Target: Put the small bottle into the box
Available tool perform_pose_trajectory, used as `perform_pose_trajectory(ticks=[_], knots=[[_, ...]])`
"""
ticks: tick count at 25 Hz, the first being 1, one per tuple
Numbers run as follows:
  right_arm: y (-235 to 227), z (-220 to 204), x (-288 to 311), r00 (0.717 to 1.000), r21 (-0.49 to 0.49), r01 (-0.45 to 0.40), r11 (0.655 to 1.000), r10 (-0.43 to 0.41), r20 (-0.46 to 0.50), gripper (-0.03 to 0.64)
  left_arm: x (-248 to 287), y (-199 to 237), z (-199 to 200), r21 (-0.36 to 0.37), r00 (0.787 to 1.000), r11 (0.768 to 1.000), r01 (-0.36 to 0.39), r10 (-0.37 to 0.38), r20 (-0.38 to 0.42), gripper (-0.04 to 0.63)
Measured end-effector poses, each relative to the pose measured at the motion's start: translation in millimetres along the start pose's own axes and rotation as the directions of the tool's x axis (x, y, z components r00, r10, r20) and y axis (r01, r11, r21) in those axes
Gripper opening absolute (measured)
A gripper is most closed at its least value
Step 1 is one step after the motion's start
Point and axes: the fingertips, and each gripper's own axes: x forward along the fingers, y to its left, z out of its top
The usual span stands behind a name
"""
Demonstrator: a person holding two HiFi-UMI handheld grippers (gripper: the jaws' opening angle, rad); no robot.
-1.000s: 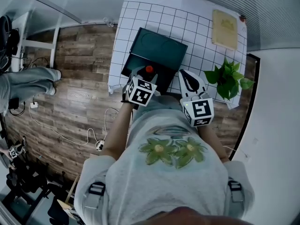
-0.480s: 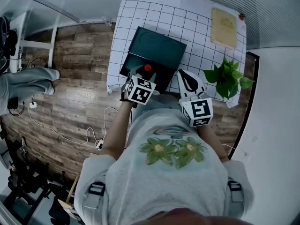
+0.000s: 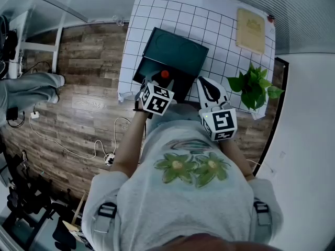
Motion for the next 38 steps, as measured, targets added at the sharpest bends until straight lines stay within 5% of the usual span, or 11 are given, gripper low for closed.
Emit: perform_pose_trajectory(ticks=[38], knots=[[13,4,4,1.000,0.003,-0.018,1.000,0.018,0.010,0.008,9,0,-8,0.064,1.000,0.998,0.010,-0.008,-0.027,0.221]])
